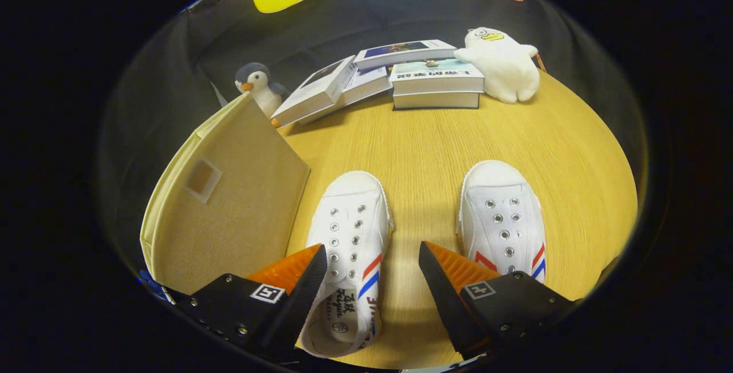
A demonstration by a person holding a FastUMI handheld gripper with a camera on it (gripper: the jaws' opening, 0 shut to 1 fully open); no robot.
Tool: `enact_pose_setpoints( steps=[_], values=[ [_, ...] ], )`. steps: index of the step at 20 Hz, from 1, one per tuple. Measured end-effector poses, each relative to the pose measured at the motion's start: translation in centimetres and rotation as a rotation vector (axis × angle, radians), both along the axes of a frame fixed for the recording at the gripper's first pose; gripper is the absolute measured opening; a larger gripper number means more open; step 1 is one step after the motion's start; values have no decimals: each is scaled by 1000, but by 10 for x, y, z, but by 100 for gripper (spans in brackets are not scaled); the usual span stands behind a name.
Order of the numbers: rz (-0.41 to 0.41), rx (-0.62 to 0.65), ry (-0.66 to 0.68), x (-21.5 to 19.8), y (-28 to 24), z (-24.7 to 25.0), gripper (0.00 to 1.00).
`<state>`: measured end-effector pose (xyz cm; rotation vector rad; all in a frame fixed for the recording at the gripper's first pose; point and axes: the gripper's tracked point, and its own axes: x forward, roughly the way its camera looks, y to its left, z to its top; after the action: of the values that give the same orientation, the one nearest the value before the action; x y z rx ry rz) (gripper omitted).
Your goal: Open the storage box then place both shoes into the box .Put the left shoe in first, then the right shoe, with the right side of both shoes facing outward in a uniform manner.
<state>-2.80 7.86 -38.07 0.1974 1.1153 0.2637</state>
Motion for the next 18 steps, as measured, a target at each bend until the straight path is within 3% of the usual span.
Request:
enact_pose_setpoints(
  steps=[2, 3, 6, 7, 9, 10, 14, 15, 18],
  values=[
    [1, -7, 23, -4, -3, -6, 97],
    [0, -7, 29, -4, -2, -6, 91],
    [13, 26, 51, -5, 8, -8, 91],
    [5, 44, 60, -7, 13, -8, 71],
    [-16, 60, 67, -7, 16, -6, 42],
    [-15, 60, 74, -6, 17, -9, 38],
    [-49, 40, 112, -10, 9, -10, 38],
    [-85, 57, 125, -13, 7, 5, 8],
    [-114, 73, 139, -14, 13, -2, 6]
  ],
)
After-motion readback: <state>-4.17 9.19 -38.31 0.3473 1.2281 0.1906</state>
